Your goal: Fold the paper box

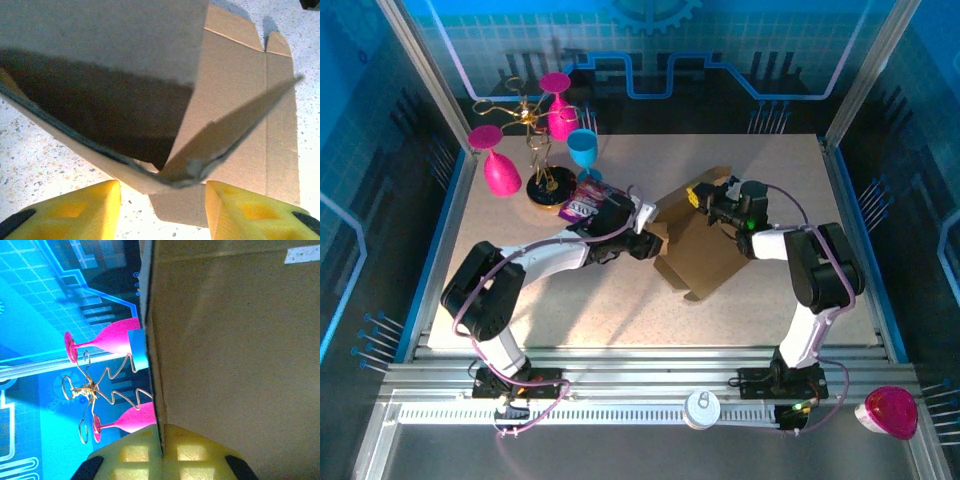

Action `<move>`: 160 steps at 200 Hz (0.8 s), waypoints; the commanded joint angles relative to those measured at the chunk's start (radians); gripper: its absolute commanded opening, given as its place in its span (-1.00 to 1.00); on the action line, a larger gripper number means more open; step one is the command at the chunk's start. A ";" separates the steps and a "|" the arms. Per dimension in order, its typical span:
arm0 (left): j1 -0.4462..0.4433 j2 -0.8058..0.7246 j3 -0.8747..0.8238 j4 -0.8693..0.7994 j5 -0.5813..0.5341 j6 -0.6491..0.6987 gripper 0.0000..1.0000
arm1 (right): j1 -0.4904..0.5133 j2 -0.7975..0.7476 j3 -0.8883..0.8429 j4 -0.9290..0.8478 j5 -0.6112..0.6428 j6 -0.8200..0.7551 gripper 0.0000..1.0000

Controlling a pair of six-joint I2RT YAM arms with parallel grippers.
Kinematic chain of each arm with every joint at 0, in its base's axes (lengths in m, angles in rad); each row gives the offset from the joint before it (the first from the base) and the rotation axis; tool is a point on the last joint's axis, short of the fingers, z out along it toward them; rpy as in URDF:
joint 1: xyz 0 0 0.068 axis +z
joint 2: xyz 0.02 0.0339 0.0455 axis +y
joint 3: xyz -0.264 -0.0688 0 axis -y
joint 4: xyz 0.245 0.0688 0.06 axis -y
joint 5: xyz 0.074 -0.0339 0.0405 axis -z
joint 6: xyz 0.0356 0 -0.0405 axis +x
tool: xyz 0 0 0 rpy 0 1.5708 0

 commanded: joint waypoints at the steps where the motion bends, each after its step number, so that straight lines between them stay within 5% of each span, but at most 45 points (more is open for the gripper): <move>1: -0.020 0.020 0.012 0.027 -0.042 -0.013 -0.02 | -0.017 0.039 -0.028 0.120 -0.059 0.026 -1.00; 113: -0.065 0.053 -0.028 0.161 -0.172 -0.066 -0.05 | -0.038 0.069 -0.046 0.182 -0.075 0.045 -1.00; 160: -0.100 0.071 -0.048 0.286 -0.321 -0.123 -0.04 | -0.037 0.062 -0.042 0.180 -0.071 0.048 -1.00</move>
